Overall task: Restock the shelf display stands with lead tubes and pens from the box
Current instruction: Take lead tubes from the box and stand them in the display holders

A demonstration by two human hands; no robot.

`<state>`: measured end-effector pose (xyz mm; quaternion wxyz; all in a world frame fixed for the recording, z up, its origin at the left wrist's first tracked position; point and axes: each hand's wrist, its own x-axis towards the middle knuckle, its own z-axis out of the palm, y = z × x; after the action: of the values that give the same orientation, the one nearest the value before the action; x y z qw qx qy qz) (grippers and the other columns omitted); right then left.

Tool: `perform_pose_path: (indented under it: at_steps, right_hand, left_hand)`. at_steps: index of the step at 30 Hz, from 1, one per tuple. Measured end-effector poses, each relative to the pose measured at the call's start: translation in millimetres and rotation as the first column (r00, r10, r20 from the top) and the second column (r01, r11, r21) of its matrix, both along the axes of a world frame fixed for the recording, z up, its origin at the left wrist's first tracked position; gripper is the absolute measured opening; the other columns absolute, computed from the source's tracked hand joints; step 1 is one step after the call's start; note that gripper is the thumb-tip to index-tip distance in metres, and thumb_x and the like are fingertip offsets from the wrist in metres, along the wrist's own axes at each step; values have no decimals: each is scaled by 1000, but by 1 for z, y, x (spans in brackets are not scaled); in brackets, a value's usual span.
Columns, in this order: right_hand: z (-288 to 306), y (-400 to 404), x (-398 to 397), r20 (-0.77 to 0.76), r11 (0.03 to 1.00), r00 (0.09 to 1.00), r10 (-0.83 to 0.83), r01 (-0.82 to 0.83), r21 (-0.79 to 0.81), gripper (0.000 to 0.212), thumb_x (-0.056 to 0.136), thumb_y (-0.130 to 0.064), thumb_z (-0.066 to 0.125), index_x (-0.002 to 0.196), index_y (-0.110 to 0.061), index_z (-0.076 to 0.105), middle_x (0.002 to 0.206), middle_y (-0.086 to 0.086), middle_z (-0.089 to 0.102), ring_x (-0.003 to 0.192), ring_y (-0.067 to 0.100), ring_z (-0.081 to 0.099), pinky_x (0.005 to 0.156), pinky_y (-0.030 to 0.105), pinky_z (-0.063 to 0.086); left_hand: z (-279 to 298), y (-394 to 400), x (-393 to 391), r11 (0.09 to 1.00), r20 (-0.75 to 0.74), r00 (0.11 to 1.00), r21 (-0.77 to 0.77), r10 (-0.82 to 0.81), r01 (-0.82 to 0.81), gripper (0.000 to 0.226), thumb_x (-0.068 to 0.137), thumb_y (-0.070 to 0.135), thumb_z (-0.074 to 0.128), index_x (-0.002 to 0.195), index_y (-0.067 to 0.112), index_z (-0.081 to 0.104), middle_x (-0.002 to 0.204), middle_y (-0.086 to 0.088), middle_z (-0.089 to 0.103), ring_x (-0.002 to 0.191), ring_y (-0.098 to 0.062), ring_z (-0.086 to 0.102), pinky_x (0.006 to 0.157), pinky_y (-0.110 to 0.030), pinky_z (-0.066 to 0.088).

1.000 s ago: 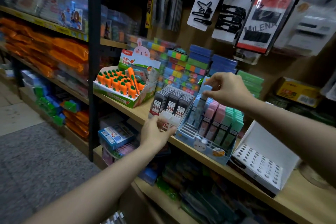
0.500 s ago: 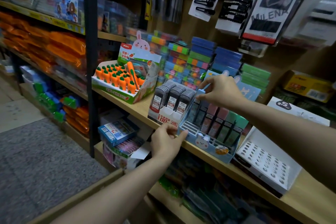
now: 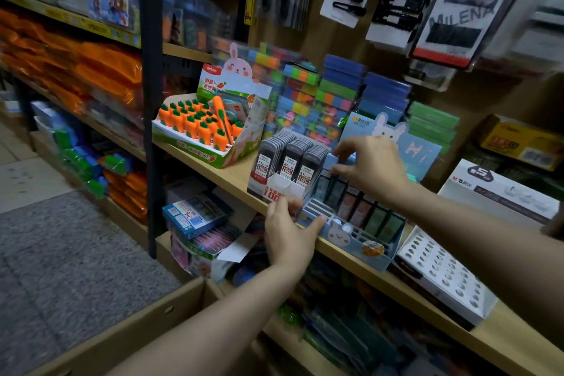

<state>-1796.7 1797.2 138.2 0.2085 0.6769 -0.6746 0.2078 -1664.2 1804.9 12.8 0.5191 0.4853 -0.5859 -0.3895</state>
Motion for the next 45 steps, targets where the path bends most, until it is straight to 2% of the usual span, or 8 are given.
perform_pose_path:
  at_steps: [4,11,16,23,28,32,36,45]
  right_hand:
    - [-4,1,4,-181,998,982,-53,44,-53,21,82,-36,74,99,-24,75,105,0,67,100,24,56,83,37,37]
    - [1,11,12,-165,995,982,-91,97,32,45,85,-51,65,113,-17,69,114,5,57,107,25,53,89,40,43]
    - [-28,47,41,194,966,950,245,-223,-130,23,90,-25,63,111,-17,64,99,-6,56,83,7,54,75,24,47]
    - [-154,80,113,606,855,755,251,-466,226,8,85,-16,68,88,-21,74,76,-11,69,69,-2,61,61,6,39]
    - [-279,86,149,650,649,760,-18,-486,585,20,88,-8,63,105,-9,73,101,5,73,88,15,66,77,17,48]
    - [-346,91,166,553,499,832,-40,-463,732,33,91,-13,58,123,-14,64,121,8,63,111,20,61,88,17,39]
    - [-391,89,188,502,383,857,116,-505,774,43,97,-15,47,139,-19,49,143,5,43,130,22,44,109,27,33]
    - [-447,78,249,610,351,785,107,-604,715,39,99,-16,47,136,-23,55,126,10,52,108,22,56,93,26,45]
  left_hand:
    - [1,1,3,1000,24,1000,-21,-12,13,35,73,34,82,93,26,54,99,10,50,87,-6,52,71,-17,42]
    - [-2,9,21,982,-6,982,-2,-190,190,43,78,26,79,114,25,56,110,12,52,102,-4,54,70,-8,48]
    - [-10,15,53,976,-7,977,49,-212,213,31,81,22,77,110,22,64,101,9,68,94,-5,64,81,-16,50]
    - [-99,47,142,944,226,974,324,-21,-55,3,88,12,68,85,13,68,87,-6,70,85,-18,63,77,-27,47]
    - [-202,100,185,604,327,809,542,488,-584,13,93,15,55,90,11,66,99,-17,70,97,-34,62,83,-36,49]
    - [-259,130,184,550,472,814,602,339,-579,28,92,15,57,120,11,57,123,-16,57,115,-33,53,99,-36,44]
    - [-286,132,192,447,636,750,625,182,-640,69,92,25,59,150,15,22,159,-9,9,145,-31,10,115,-37,21]
    - [-320,134,182,523,717,696,579,40,-626,67,100,31,42,155,18,6,163,2,-2,149,-21,-1,116,-32,15]
